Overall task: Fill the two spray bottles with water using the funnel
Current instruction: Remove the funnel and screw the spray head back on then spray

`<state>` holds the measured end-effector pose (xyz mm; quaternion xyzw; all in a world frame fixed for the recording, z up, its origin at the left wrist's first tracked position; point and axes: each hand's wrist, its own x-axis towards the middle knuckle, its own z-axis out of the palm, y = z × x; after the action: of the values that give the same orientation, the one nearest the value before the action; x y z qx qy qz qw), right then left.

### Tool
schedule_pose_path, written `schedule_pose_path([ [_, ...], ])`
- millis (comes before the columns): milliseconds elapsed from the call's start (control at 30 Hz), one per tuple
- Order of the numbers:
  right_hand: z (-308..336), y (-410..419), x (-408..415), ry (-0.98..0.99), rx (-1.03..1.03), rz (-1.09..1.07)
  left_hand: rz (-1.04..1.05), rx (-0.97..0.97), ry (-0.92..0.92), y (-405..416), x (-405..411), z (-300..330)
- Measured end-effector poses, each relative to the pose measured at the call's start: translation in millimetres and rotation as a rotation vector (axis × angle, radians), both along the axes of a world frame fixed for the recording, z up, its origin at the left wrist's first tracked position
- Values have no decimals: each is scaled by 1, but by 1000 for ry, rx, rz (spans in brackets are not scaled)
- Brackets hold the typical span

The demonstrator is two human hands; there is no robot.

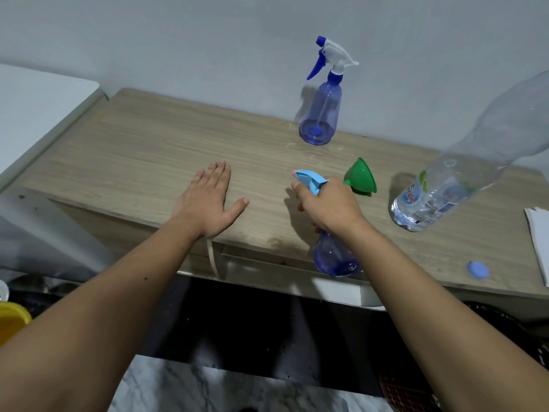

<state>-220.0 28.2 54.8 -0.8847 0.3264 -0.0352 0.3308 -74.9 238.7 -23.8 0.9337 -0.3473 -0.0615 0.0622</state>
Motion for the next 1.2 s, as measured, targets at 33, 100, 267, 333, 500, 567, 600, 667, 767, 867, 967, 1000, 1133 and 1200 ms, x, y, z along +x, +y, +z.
schedule_pose_path([
  [33,1,-1,-1,-11,9,6,1,-2,0,0,0,0],
  [100,4,-1,-2,-30,30,8,0,-8,1,0,0,0],
  [267,8,2,-1,-58,51,-51,2,-13,1,0,0,0],
  [333,7,2,-2,-66,26,-63,0,-18,-2,0,0,0],
  [500,6,-2,-9,-62,53,-71,-1,-17,-6,0,-2,2],
  [567,9,-4,-13,-77,104,-48,-2,-22,-9,1,-3,3],
  [600,10,-4,-15,-91,128,-36,-2,-27,-7,1,-3,3],
  [667,13,-5,-17,-120,171,-29,-1,-34,-4,1,-3,3],
  [767,19,-7,-21,-170,289,-31,-4,-48,3,1,-5,3],
  [867,25,-11,-26,-282,452,-17,2,-63,11,3,-6,5],
  [967,33,-17,-31,-435,539,1,16,-101,34,2,-9,6],
  [1000,34,-19,-33,-476,549,8,20,-131,41,2,-10,7],
  [1133,37,-28,-40,-572,525,22,2,-237,85,3,-13,12],
  [1200,38,-32,-42,-599,544,43,-41,-302,128,-1,-19,16],
])
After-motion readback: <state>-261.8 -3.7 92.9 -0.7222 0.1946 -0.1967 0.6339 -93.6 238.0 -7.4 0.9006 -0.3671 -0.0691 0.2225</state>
